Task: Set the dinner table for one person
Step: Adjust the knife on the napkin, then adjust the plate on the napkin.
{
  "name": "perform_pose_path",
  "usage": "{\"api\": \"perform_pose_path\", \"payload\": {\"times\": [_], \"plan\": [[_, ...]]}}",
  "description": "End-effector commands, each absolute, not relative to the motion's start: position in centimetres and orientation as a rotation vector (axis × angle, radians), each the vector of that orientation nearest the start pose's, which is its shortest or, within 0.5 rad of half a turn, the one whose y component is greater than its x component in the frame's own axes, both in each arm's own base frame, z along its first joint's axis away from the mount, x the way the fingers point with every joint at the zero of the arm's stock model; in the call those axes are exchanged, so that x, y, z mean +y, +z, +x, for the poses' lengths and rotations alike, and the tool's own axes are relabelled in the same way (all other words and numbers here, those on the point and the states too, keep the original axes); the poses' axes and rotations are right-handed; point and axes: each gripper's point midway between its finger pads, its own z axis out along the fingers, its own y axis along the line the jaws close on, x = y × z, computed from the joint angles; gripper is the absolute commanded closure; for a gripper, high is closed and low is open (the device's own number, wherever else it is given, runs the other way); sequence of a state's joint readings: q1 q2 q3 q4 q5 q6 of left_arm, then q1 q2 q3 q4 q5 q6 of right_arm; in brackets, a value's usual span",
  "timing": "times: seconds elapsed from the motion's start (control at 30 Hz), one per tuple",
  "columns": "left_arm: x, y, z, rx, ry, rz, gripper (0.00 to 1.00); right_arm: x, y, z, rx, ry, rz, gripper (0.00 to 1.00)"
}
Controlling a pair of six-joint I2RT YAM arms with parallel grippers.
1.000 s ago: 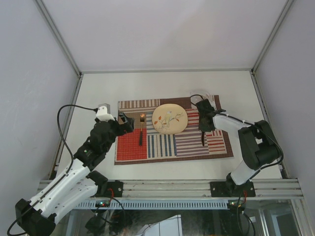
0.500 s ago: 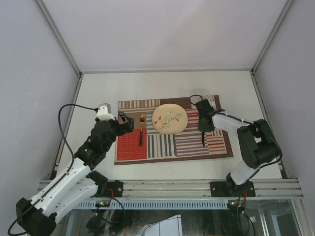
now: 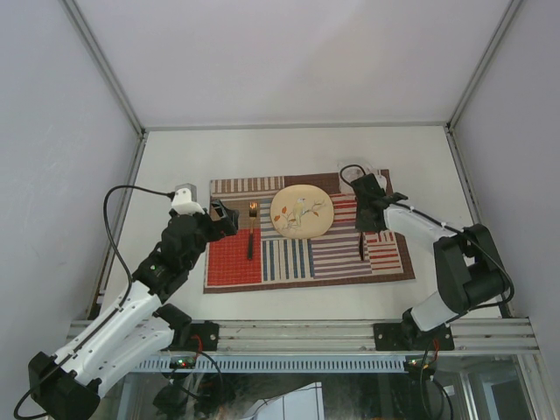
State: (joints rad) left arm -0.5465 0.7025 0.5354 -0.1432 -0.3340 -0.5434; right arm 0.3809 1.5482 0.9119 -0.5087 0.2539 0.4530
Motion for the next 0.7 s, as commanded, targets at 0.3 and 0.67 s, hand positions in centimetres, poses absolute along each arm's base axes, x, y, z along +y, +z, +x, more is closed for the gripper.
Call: {"api": "perform_pose_path", "payload": {"times": [0.3, 0.67], "plan": [[-12.4, 17.0, 27.4, 1.888, -0.467, -0.271, 0.01, 16.2, 6.9, 30.8, 2.435, 0.389, 0.256, 0.77], [-12.7, 15.2, 27.4, 1.92, -0.474, -0.294, 0.01, 18.0, 6.1, 31.3, 2.359, 0.526, 0.356, 0.77]]}}
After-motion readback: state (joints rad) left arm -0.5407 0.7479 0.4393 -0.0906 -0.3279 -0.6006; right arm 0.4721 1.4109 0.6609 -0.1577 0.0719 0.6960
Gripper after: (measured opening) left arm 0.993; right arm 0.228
